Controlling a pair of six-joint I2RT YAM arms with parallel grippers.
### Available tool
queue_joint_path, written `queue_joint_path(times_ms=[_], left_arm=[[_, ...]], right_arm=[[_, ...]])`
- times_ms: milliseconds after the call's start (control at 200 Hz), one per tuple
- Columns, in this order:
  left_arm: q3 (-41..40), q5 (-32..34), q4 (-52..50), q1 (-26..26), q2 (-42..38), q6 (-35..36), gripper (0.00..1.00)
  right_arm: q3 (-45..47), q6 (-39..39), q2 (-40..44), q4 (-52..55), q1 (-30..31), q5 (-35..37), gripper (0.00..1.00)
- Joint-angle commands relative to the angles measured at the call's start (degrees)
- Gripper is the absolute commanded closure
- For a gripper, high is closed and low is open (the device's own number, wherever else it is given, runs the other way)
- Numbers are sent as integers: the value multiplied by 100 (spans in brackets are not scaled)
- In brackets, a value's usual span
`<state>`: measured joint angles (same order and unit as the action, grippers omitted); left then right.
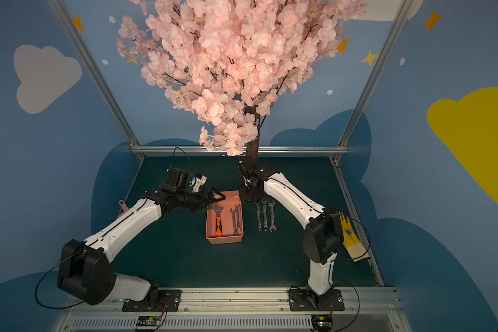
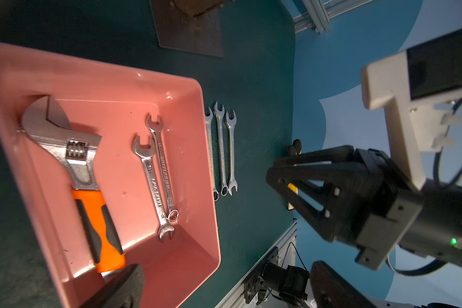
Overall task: Take out the wrench from the storage box
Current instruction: Place the wrench at the center of the board, then pick up the wrench from the storage box.
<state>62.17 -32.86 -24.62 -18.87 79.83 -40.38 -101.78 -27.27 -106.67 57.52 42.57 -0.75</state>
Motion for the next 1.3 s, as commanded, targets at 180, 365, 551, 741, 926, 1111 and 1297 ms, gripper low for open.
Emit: queue_joint_path(times_ms=[180, 365, 551, 741, 926, 1111, 1297], left_arm=[[-583, -308, -443, 626, -742, 349, 0], [-877, -453, -377, 760, -985, 336, 0], [-985, -515, -368, 875, -1093, 365, 0], [-1013, -554, -377, 912, -1076, 409, 0], [-969, -616, -342, 912, -955, 409, 0], [-987, -643, -315, 911, -908, 397, 0], [-970, -643, -315, 912, -890, 383, 0]], right_arm=[[-781, -609, -1203, 556, 784, 284, 66], [-1026, -590, -1836, 715, 952, 868, 66], [-1022, -508, -2270, 492, 956, 885, 66], [-998, -464, -2460, 311, 876, 839, 66], [-966, -438, -2672, 143, 824, 683, 66], [-883, -450, -2771, 57, 693, 624, 68], [-1039, -401, -2959, 75, 744, 669, 72]])
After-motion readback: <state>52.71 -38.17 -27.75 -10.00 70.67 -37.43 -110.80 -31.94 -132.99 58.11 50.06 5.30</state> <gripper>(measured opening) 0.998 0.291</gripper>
